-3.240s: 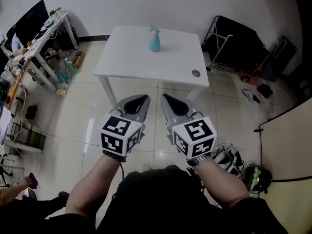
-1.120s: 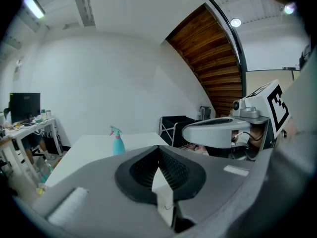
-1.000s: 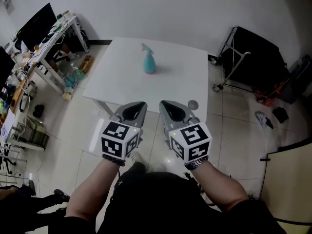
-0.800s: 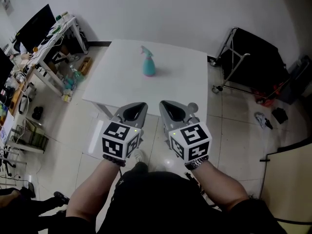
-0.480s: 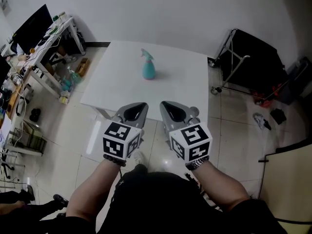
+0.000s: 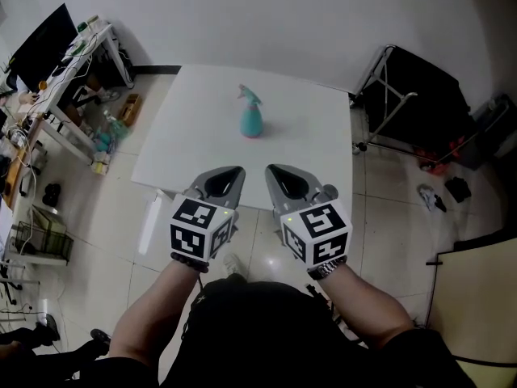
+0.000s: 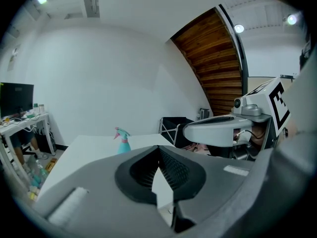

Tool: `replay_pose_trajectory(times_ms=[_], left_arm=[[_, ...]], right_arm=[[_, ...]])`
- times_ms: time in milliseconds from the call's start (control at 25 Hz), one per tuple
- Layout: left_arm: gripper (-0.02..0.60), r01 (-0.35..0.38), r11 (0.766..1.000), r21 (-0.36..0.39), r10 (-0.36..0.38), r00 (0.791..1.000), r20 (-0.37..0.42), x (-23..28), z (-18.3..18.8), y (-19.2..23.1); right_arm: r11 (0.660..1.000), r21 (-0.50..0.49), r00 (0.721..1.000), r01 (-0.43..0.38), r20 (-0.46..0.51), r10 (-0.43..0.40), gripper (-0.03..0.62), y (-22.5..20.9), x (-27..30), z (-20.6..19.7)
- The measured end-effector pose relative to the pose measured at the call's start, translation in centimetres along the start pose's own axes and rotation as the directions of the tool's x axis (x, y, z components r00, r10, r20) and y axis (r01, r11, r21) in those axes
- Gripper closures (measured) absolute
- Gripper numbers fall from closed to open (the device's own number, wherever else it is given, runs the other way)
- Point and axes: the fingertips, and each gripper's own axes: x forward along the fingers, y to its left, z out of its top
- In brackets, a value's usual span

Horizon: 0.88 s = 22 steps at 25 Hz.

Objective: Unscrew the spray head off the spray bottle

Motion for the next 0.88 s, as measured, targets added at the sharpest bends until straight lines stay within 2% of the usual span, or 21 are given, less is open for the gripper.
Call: replay_pose_trajectory(times_ms=[480, 880], left_arm=[[0.566, 0.069, 0.997, -0.018, -0.070, 0.997, -0.015, 2.3, 0.4, 5.6], [0.566, 0.134, 0.991, -0.021, -0.134, 0.990, -0.030, 3.9, 0.4, 8.0]], right_arm=[[0.997, 0.007, 0.997, 0.072, -0.038, -0.072, 0.603, -0.7, 5.5, 1.0], [0.992, 0.006, 0.989, 0.129, -0.070, -0.128, 0.602, -1.3, 8.2, 1.2]])
